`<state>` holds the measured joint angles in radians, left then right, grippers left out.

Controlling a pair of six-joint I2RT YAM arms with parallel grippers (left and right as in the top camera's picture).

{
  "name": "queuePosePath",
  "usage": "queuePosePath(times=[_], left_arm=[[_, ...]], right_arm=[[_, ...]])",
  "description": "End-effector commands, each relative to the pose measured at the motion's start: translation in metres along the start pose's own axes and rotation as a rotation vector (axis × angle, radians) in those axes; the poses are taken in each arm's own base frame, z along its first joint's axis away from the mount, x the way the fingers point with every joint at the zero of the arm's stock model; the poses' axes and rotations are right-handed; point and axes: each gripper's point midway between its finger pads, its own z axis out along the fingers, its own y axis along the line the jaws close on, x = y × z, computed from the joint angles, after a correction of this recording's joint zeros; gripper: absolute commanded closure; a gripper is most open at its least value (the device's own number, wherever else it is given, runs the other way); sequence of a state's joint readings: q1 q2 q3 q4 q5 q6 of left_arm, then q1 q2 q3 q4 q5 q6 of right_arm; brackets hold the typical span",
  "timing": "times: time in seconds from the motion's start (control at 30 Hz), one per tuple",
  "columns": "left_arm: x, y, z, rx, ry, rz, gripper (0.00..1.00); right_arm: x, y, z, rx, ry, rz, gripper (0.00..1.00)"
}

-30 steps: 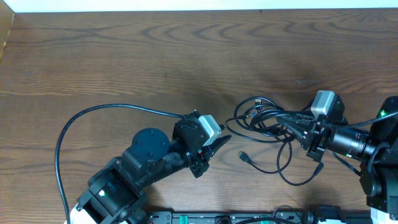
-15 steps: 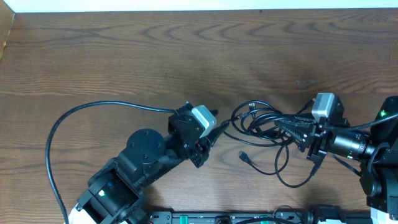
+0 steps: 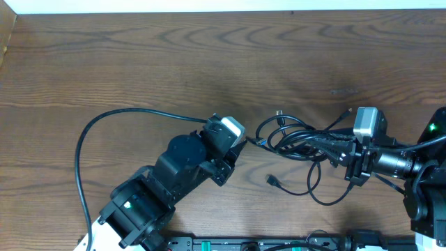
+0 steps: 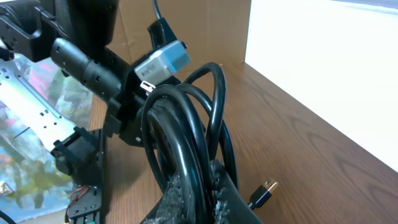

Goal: Untangle cables

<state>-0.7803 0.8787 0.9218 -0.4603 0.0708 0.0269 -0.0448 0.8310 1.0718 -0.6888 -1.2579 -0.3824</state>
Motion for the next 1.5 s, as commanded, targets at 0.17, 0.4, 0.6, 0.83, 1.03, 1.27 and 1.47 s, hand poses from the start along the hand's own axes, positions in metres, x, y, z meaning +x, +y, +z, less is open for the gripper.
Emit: queuePosePath(times=[0.17,0.4,0.6,0.83,1.03,1.27,1.47], left_arm=[[-0.011,0.004,-0.012,-0.020,-0.052,0.000,0.60],[-0.050,-0.019,-0.049,0.105,-0.254,0.018,0.49],[-0.064,-0.025,-0.072,0.139,-0.345,0.030,0.33],[-0.069,-0.025,-0.076,0.140,-0.370,0.032,0.29],[-0.072,-0.025,-0.077,0.140,-0.382,0.033,0.25],[-0.057,-0.021,-0.071,0.116,-0.318,0.025,0.24],[-0.009,-0.016,-0.052,0.094,-0.103,0.008,0.13]], right_arm=[[-0.003,-0.005,-0.002,0.042,0.005,0.011,0.99],[-0.002,-0.009,-0.003,0.068,0.014,0.018,0.94],[-0.002,-0.009,-0.003,0.065,0.013,0.018,0.93],[-0.006,0.003,-0.002,-0.006,-0.013,0.017,0.84],[-0.007,0.006,-0.002,-0.021,-0.019,0.016,0.98],[0.010,-0.015,-0.004,0.112,0.055,0.076,0.70],[0.040,-0.024,-0.008,0.210,0.158,0.204,0.31]])
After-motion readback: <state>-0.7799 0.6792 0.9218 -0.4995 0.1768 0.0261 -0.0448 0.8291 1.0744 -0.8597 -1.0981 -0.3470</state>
